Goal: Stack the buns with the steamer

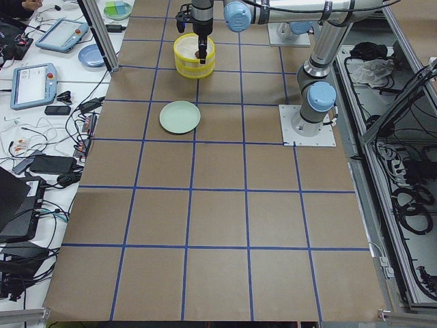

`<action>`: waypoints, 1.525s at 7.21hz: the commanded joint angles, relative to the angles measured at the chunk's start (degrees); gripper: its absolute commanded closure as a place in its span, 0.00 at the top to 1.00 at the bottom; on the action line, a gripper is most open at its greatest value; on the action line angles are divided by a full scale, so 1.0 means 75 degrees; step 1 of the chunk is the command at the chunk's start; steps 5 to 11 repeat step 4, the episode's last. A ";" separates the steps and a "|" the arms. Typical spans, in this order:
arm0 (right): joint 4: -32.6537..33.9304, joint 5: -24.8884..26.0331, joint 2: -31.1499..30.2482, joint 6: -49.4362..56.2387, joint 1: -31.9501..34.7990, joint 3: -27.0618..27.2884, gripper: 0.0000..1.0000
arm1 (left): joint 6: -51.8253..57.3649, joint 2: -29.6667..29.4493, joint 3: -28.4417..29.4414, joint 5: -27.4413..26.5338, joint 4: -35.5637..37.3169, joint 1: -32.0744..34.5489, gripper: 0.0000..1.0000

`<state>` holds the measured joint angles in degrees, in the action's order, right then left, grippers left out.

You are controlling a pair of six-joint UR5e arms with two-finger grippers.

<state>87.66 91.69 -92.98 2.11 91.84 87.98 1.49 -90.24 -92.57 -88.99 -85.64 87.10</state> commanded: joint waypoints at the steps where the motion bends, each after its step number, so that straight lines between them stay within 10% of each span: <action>1: -0.0005 -0.0003 -0.0001 0.0000 0.0000 0.0000 1.00 | 0.0000 -0.0003 -0.0008 0.0005 -0.0007 -0.0023 1.00; 11: -0.0005 -0.0003 -0.0001 0.0000 0.0000 0.0000 1.00 | 0.0035 -0.0003 -0.0020 0.0005 -0.0018 -0.0024 1.00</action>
